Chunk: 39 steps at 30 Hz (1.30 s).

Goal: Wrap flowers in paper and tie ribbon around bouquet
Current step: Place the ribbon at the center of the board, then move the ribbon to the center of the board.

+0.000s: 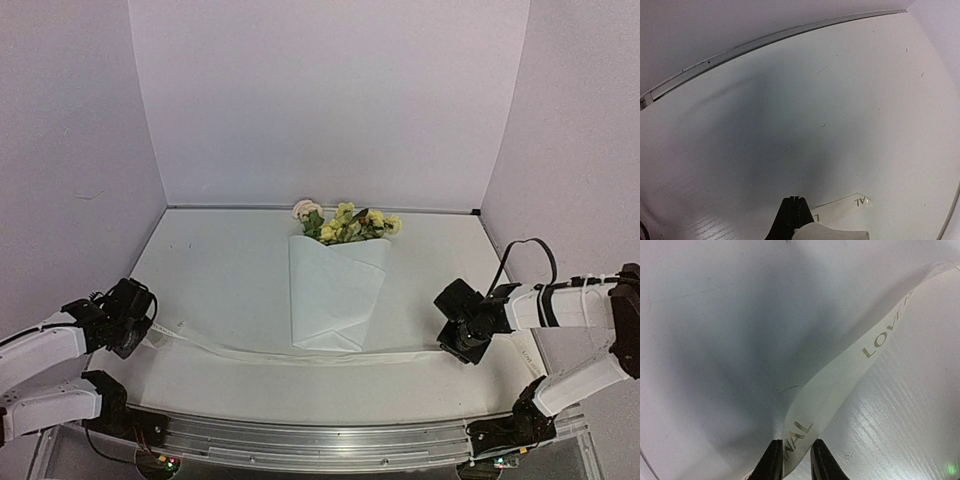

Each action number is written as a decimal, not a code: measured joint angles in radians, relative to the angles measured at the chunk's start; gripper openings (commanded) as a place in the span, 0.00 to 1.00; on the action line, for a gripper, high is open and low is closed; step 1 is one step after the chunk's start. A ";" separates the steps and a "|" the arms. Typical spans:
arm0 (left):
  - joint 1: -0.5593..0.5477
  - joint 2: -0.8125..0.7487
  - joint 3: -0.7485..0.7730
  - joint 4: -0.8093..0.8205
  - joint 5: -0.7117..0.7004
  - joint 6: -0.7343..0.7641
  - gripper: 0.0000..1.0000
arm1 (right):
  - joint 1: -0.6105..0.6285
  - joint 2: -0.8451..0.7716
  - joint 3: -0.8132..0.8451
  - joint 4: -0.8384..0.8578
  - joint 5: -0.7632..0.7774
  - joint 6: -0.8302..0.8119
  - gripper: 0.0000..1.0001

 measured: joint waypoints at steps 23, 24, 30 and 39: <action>0.269 0.104 0.063 0.091 0.077 0.248 0.29 | -0.286 -0.185 -0.150 0.043 0.014 -0.021 0.98; 0.270 0.108 0.066 0.091 0.079 0.251 0.41 | -0.305 -0.180 -0.147 0.047 0.014 -0.027 0.98; 0.273 0.135 0.137 0.080 0.070 0.308 0.99 | -0.326 -0.145 -0.094 0.023 -0.006 -0.064 0.98; 0.273 0.165 0.358 0.086 0.130 0.505 1.00 | -0.329 -0.187 0.040 -0.090 -0.025 -0.151 0.98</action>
